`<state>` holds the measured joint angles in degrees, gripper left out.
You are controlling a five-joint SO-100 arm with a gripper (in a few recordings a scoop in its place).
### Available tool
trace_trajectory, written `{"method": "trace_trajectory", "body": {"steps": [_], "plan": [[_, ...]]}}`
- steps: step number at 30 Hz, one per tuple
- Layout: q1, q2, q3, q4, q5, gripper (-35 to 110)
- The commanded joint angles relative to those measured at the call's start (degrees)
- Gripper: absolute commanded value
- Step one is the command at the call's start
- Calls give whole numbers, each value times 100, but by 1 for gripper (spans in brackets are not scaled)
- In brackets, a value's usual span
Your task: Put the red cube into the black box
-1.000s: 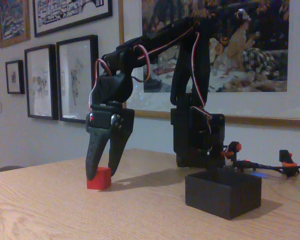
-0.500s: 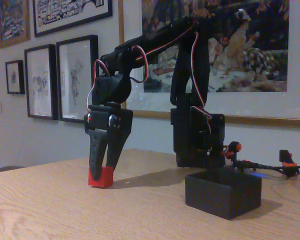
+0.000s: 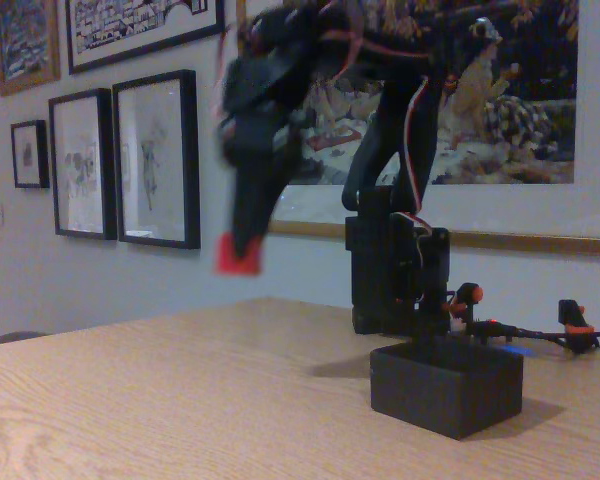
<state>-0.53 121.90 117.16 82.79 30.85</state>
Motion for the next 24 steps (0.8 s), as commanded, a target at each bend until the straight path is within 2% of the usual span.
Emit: {"method": "trace_trajectory", "body": {"steps": [1,8,11,17,24], "plan": [[1020,729,-211,677,220,2],[3226,932,-141,879,-360,-3],[3797,712,-88,747,-668,-3],[4245,598,281,211,-853,-3],[3973,650,826,-633,-967,-2]]}}
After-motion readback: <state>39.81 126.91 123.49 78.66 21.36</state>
